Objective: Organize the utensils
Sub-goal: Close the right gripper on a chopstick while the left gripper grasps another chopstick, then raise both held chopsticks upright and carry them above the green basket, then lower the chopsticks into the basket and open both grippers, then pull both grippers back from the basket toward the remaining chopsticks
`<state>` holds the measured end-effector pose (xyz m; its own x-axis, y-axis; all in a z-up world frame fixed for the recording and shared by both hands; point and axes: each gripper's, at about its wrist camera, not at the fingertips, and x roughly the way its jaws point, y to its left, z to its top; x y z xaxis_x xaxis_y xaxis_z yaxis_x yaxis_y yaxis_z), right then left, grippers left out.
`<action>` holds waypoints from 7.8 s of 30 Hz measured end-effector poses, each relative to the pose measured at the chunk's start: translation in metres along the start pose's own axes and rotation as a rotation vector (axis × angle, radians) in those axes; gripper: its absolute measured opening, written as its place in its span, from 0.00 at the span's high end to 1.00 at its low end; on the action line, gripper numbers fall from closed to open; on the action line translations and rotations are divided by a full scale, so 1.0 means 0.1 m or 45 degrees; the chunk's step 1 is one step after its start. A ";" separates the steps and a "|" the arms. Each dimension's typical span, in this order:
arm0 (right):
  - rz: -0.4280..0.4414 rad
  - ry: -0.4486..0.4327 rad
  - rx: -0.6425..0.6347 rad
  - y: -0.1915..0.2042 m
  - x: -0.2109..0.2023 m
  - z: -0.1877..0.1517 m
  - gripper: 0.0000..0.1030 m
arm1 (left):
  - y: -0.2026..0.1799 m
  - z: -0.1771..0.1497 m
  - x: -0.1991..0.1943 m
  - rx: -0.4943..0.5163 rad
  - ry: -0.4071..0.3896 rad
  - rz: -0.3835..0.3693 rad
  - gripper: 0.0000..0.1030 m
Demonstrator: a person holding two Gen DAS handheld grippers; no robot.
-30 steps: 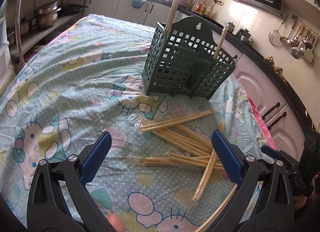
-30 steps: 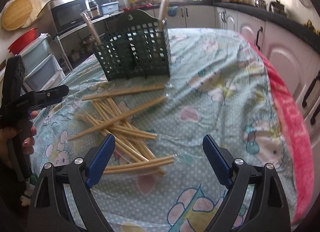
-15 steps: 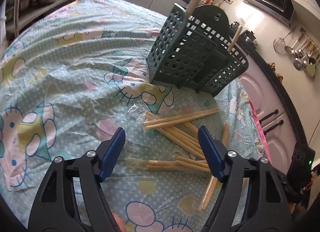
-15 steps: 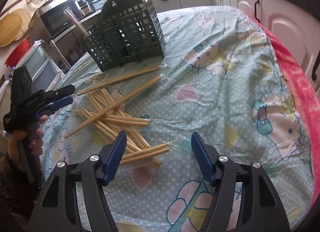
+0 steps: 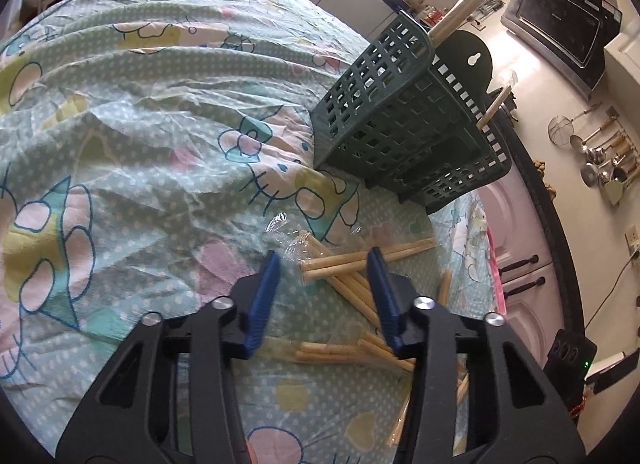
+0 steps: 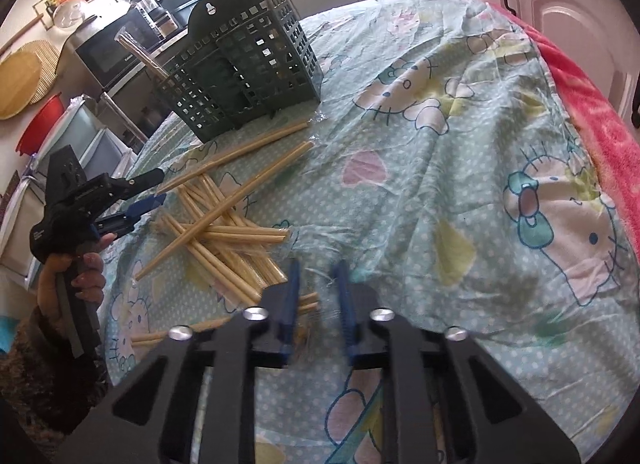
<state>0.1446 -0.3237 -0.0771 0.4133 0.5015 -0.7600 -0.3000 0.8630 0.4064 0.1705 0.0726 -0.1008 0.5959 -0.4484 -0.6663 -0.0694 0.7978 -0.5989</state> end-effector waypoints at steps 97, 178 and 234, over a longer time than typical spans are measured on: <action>0.159 -0.615 -0.497 1.71 -1.05 2.60 0.99 | -2.09 1.61 -1.33 0.585 -0.453 -0.169 0.97; -0.052 -0.627 -0.580 1.38 -0.88 1.59 0.25 | -1.36 0.73 -1.52 0.470 -0.559 -0.051 0.10; -0.190 -0.220 -0.456 0.70 -0.07 0.70 0.23 | -0.55 -0.28 -0.52 0.414 -0.044 0.069 0.34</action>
<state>0.1807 -0.2630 -0.0080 0.6036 0.4018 -0.6887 -0.4933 0.8668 0.0734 0.1210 0.0407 -0.0458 0.6252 -0.3923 -0.6747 0.1541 0.9095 -0.3861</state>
